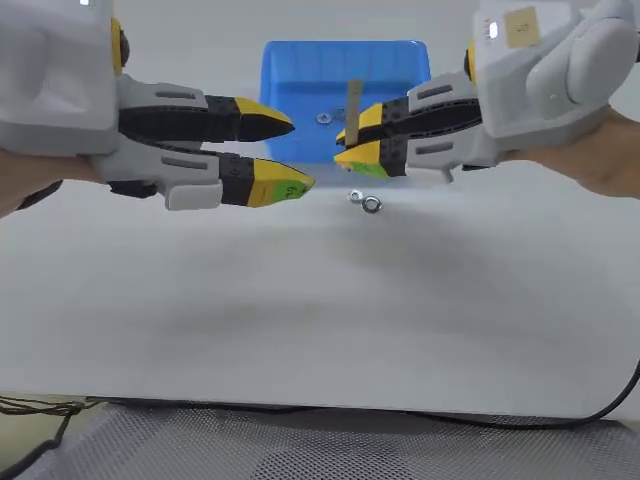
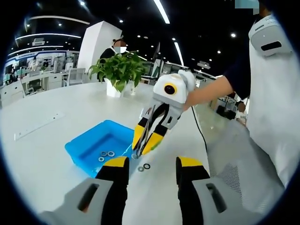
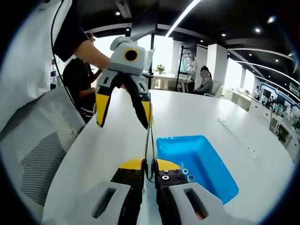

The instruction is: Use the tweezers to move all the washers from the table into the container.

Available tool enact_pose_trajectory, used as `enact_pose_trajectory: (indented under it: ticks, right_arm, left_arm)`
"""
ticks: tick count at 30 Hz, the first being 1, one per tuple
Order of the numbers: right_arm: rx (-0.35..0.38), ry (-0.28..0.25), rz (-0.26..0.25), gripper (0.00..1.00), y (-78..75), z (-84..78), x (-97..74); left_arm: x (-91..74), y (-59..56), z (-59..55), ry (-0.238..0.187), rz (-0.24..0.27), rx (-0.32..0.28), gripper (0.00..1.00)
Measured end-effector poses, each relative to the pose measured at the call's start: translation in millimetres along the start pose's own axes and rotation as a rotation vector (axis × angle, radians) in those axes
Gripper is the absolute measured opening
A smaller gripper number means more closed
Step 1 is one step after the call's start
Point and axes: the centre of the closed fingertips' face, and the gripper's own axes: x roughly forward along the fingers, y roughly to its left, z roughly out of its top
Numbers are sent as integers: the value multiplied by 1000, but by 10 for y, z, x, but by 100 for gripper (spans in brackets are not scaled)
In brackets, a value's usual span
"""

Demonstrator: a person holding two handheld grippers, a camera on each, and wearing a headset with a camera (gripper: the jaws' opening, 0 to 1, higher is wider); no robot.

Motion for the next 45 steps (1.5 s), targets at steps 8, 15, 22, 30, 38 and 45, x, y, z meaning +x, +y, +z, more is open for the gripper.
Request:
enact_pose_trajectory:
  ticks: [8, 15, 22, 30, 38, 45]
  right_arm:
    - [-15, -34, -47, 9, -276, 160, -230]
    - [-29, -39, -97, 9, -538, 188, -260]
    - [-27, -21, -123, 9, -745, 93, -108]
    - [8, 9, -127, 9, -856, -176, 194]
    - [18, 18, -129, 9, -878, -280, 231]
    - [35, 40, -129, 9, -883, -374, 248]
  left_arm:
    - [-100, -68, 2, -15, 15, -27, 58]
    - [-188, -33, -13, -38, 48, -43, 75]
    - [-258, 24, 57, -69, 97, -50, 92]
    - [-302, 56, 0, -51, 100, -74, 99]
    - [-295, 93, -64, -22, 123, -52, 100]
    - [-286, 102, -78, -16, 127, -65, 100]
